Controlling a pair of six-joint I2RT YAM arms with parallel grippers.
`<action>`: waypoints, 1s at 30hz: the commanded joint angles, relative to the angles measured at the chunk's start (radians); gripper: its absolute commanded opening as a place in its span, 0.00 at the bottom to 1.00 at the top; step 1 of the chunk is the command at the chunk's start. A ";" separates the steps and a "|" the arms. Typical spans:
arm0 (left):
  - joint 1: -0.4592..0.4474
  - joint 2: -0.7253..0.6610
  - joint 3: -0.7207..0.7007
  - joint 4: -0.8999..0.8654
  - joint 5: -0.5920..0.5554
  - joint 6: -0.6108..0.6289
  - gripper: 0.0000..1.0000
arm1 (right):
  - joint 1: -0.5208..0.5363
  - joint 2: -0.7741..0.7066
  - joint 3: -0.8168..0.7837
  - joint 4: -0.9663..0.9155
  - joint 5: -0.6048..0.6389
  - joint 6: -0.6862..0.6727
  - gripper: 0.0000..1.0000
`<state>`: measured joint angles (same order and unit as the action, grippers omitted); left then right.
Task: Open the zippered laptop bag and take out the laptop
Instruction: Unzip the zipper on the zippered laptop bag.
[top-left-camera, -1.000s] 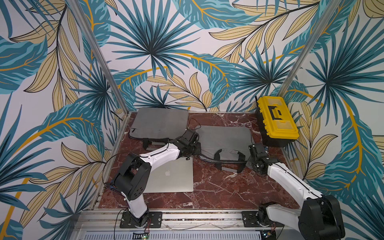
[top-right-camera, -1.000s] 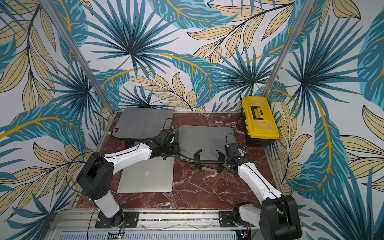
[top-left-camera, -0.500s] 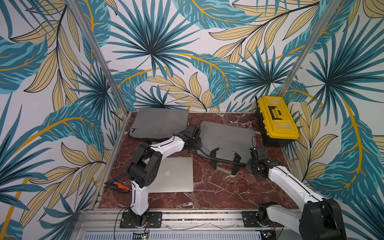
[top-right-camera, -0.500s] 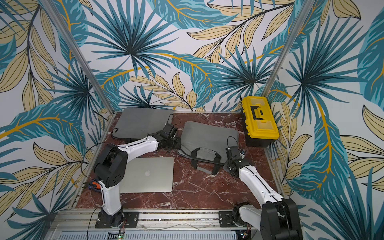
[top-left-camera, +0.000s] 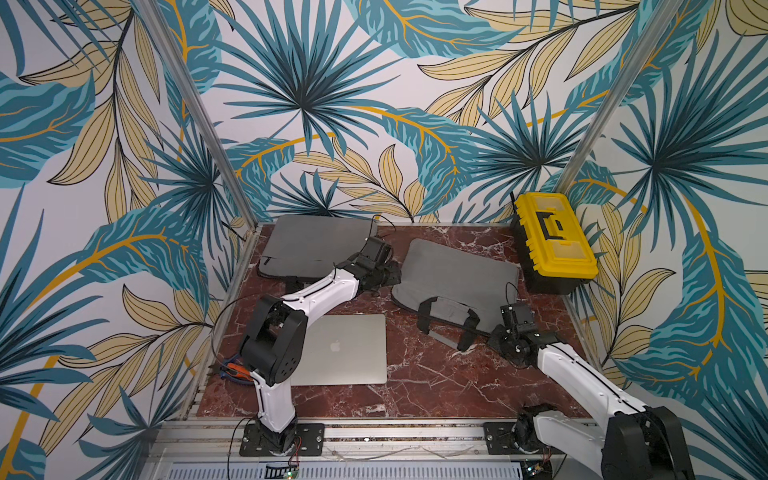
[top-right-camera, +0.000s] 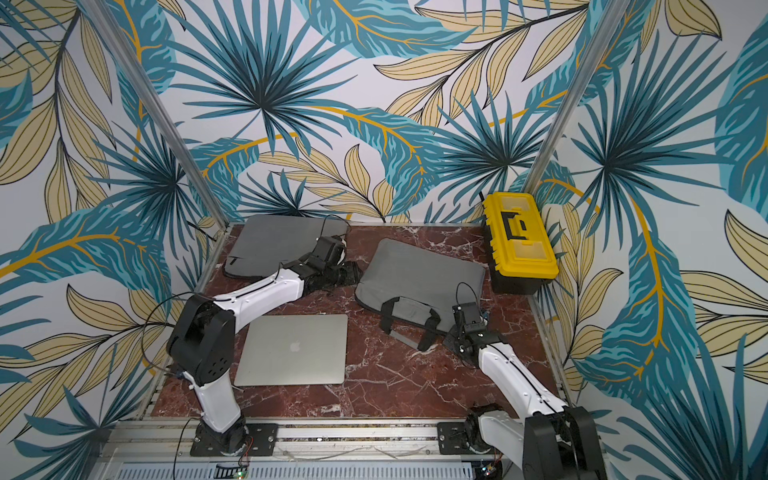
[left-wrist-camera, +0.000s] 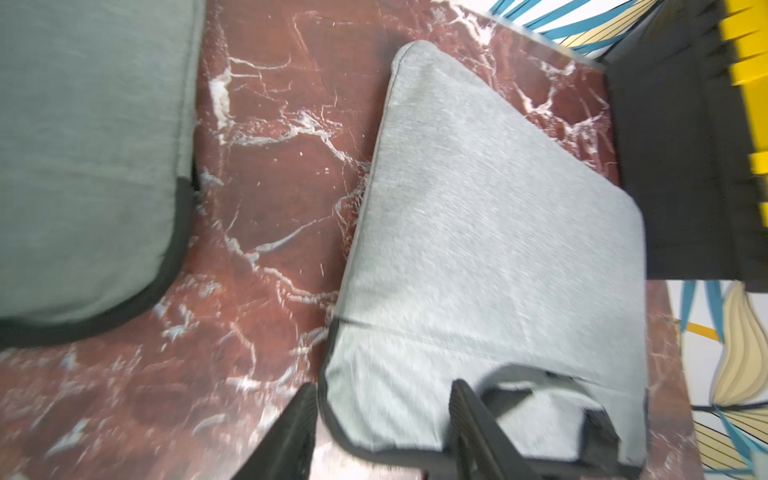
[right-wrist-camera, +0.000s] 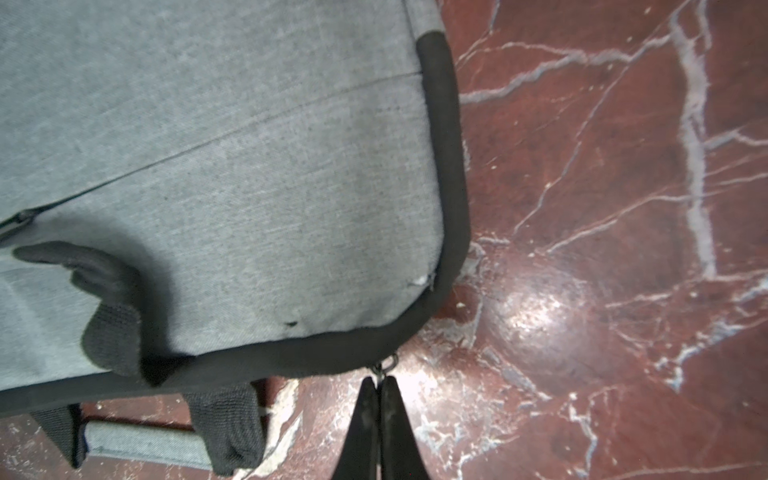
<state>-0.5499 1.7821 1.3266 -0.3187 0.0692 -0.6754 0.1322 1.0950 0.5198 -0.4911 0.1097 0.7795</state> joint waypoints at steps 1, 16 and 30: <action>-0.010 -0.102 -0.116 0.006 -0.004 -0.071 0.57 | 0.000 0.008 -0.016 0.025 -0.023 0.017 0.00; -0.255 -0.168 -0.231 0.073 -0.094 -0.219 1.00 | 0.003 0.038 -0.006 0.020 -0.031 -0.002 0.00; -0.289 0.144 0.021 0.072 0.079 -0.165 1.00 | 0.013 0.048 -0.001 0.031 -0.034 -0.005 0.00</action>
<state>-0.8371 1.9060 1.2770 -0.2615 0.1123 -0.8639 0.1352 1.1366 0.5190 -0.4702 0.0952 0.7815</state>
